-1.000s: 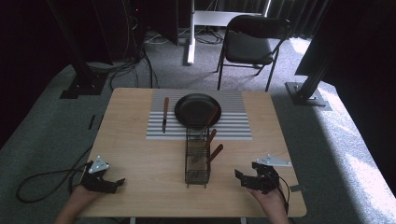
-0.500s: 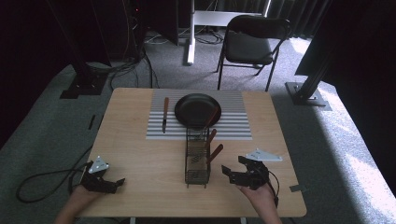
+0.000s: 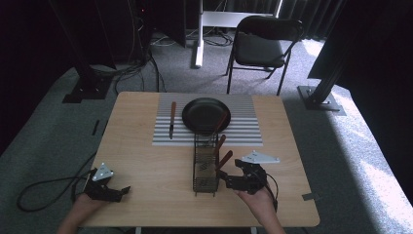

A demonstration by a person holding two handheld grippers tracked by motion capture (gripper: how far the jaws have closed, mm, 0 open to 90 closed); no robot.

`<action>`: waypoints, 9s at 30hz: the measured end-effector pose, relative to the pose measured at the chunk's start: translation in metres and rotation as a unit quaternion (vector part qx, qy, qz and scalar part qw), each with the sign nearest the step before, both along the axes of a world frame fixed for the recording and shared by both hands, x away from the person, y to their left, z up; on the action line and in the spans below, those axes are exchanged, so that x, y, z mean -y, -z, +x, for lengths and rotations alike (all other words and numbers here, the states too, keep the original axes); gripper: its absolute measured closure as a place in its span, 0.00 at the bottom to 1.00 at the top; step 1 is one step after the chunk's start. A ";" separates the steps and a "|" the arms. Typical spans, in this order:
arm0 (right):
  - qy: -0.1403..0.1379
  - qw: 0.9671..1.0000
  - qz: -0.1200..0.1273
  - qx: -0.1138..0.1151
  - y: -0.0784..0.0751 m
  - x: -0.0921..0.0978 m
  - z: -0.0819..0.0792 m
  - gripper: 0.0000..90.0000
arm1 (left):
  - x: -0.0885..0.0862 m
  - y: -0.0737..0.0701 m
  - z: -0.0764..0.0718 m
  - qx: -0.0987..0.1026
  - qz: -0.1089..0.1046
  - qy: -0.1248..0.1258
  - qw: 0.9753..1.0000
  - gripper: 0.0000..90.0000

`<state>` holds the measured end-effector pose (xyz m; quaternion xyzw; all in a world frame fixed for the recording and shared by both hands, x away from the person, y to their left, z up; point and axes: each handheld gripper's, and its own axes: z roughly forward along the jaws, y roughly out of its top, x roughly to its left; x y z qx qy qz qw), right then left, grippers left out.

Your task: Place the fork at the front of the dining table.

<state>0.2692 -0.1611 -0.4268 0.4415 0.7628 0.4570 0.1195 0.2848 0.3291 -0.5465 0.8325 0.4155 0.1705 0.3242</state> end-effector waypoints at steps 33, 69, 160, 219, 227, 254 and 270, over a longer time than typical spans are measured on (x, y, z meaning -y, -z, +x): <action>0.013 1.000 -0.009 -0.006 0.003 -0.027 0.001 0.82 | 0.000 0.000 0.000 0.000 0.000 0.000 1.000 0.00; 0.003 0.999 0.030 0.040 -0.027 -0.012 -0.017 0.89 | 0.000 0.000 0.000 0.000 0.000 0.000 1.000 0.00; 0.210 0.973 -0.094 -0.006 0.015 0.071 0.138 0.89 | 0.000 0.000 0.000 0.000 0.000 0.000 1.000 0.00; 0.218 0.949 -0.130 -0.186 0.080 0.032 0.333 0.88 | 0.000 0.000 0.000 0.000 0.000 0.000 1.000 0.00; 0.212 0.948 -0.138 -0.193 0.077 0.031 0.326 0.74 | 0.000 0.000 0.000 0.000 0.000 -0.001 1.000 0.00; 0.208 0.955 -0.099 -0.189 0.076 0.063 0.254 0.88 | 0.000 0.000 -0.002 0.000 -0.001 -0.008 1.000 0.00; 0.171 0.962 -0.051 -0.208 0.088 0.074 0.234 0.54 | 0.000 0.000 -0.002 0.000 -0.001 -0.008 1.000 0.00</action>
